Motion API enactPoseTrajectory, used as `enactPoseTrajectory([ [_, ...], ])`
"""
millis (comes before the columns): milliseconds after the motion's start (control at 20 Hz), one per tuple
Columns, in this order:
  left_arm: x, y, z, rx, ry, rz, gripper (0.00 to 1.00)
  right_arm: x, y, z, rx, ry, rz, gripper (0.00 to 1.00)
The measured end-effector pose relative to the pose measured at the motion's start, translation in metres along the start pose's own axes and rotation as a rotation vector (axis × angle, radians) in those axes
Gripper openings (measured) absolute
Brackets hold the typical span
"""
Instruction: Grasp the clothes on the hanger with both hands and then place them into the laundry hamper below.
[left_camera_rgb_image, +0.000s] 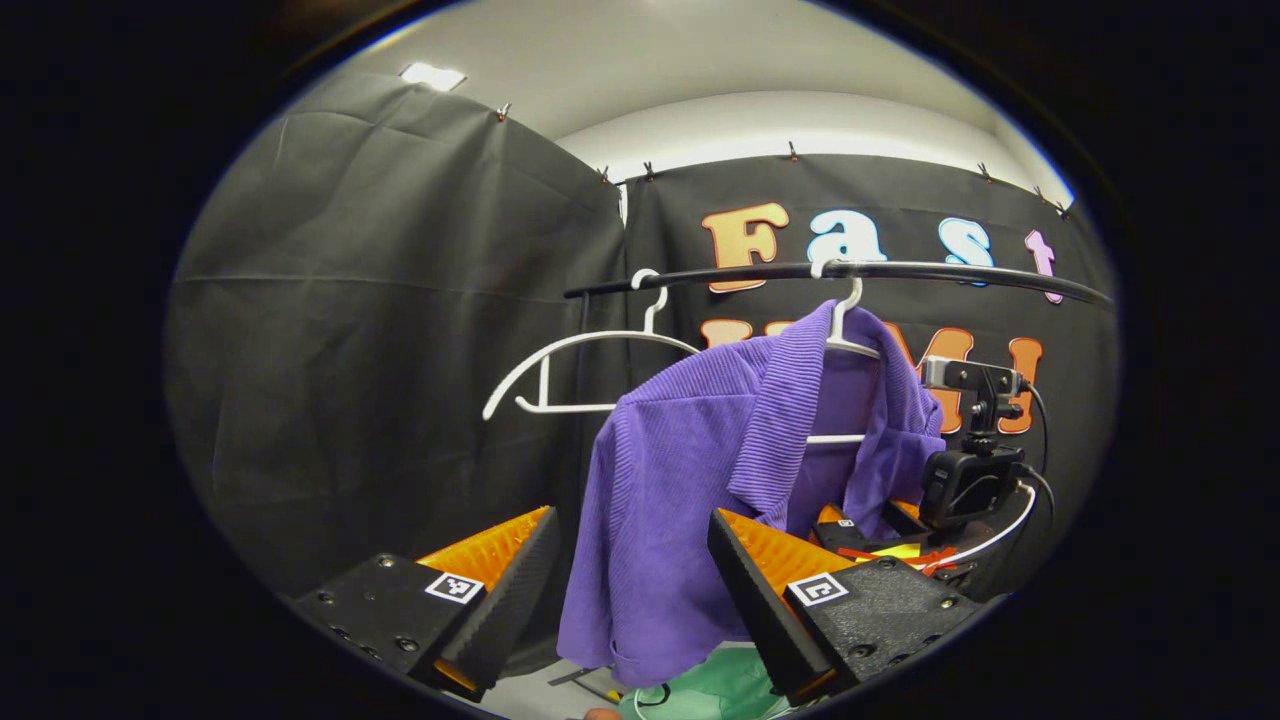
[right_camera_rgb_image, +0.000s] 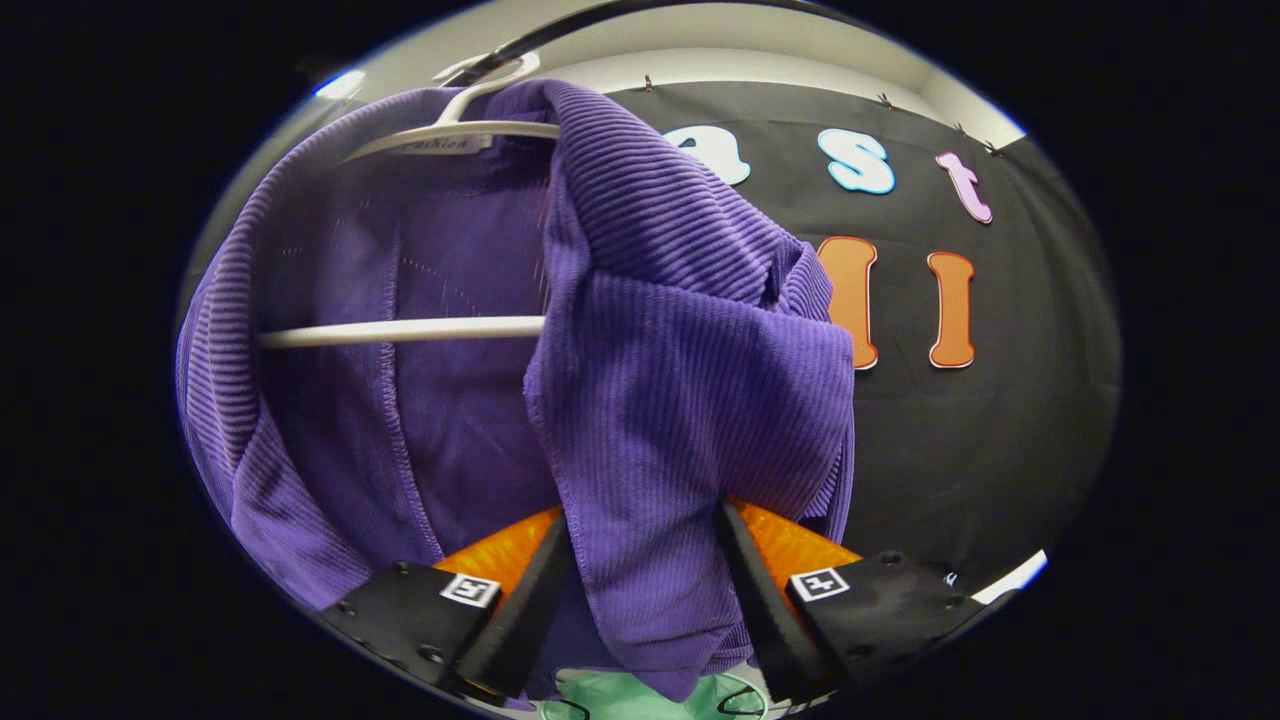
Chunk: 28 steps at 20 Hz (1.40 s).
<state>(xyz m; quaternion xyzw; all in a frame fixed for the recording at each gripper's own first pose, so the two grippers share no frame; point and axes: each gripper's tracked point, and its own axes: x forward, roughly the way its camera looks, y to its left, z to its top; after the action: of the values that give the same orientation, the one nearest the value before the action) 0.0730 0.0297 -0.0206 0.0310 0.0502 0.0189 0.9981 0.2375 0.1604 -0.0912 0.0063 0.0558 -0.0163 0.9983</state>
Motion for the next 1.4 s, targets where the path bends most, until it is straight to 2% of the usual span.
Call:
enactPoseTrajectory([
  [100, 0.004, -0.019, -0.004, -0.02, 0.01, -0.033, 0.96, 0.001, -0.008, 0.001, 0.011, -0.001, 0.019, 0.66],
  [150, 0.007, -0.028, -0.006, -0.028, 0.014, -0.048, 0.96, 0.002, -0.013, 0.002, 0.013, -0.002, 0.023, 0.72],
  [200, 0.011, -0.037, -0.007, -0.031, 0.015, -0.061, 0.96, 0.0, -0.018, 0.005, 0.013, -0.005, 0.028, 0.48],
  [350, 0.022, -0.066, -0.017, -0.032, 0.032, -0.094, 0.93, -0.01, -0.034, 0.011, 0.022, -0.017, 0.031, 0.38],
  [400, 0.025, -0.073, -0.019, -0.038, 0.034, -0.098, 0.93, -0.016, -0.043, 0.015, 0.032, -0.029, 0.023, 0.22],
  [450, 0.029, -0.078, -0.021, -0.046, 0.032, -0.096, 0.96, -0.021, -0.052, 0.018, 0.038, -0.033, 0.005, 0.11],
  [500, 0.033, -0.084, -0.023, -0.049, 0.028, -0.093, 0.93, -0.026, -0.056, 0.022, 0.042, -0.042, 0.01, 0.08],
  [550, 0.039, -0.087, -0.024, -0.045, 0.022, -0.086, 0.96, -0.03, -0.059, 0.025, 0.038, -0.048, 0.023, 0.02],
  [600, 0.047, -0.09, -0.027, -0.035, 0.02, -0.077, 0.95, -0.032, -0.063, 0.031, 0.031, -0.054, 0.032, 0.08],
  [750, 0.066, -0.097, -0.037, -0.01, 0.02, -0.059, 0.92, -0.047, -0.078, 0.038, 0.015, -0.077, 0.032, 0.12],
  [850, 0.076, -0.094, -0.045, -0.005, 0.022, -0.027, 0.93, -0.054, -0.087, 0.043, 0.042, -0.08, 0.033, 0.08],
  [900, 0.08, -0.095, -0.052, -0.003, 0.032, -0.022, 0.99, -0.057, -0.091, 0.046, 0.052, -0.08, 0.033, 0.08],
  [950, 0.083, -0.095, -0.058, 0.003, 0.039, -0.013, 0.96, -0.06, -0.095, 0.051, 0.053, -0.087, 0.033, 0.08],
  [1000, 0.084, -0.094, -0.06, 0.017, 0.04, -0.016, 0.92, -0.063, -0.1, 0.057, 0.044, -0.098, 0.024, 0.08],
  [1050, 0.086, -0.093, -0.06, 0.031, 0.034, -0.013, 0.79, -0.066, -0.106, 0.063, 0.029, -0.115, 0.016, 0.08],
  [1150, 0.089, -0.101, -0.059, 0.01, 0.031, -0.065, 0.53, -0.073, -0.119, 0.077, 0.002, -0.164, -0.009, 0.12],
  [1200, 0.088, -0.103, -0.061, -0.018, 0.047, -0.096, 0.39, -0.075, -0.125, 0.085, -0.004, -0.189, -0.021, 0.08],
  [1300, 0.085, -0.087, -0.058, -0.044, 0.061, -0.093, 0.13, -0.081, -0.138, 0.104, -0.023, -0.241, -0.049, 0.08],
  [1400, 0.087, -0.067, -0.046, -0.006, 0.047, -0.083, 0.04, -0.084, -0.149, 0.118, -0.067, -0.27, -0.08, 0.08],
])
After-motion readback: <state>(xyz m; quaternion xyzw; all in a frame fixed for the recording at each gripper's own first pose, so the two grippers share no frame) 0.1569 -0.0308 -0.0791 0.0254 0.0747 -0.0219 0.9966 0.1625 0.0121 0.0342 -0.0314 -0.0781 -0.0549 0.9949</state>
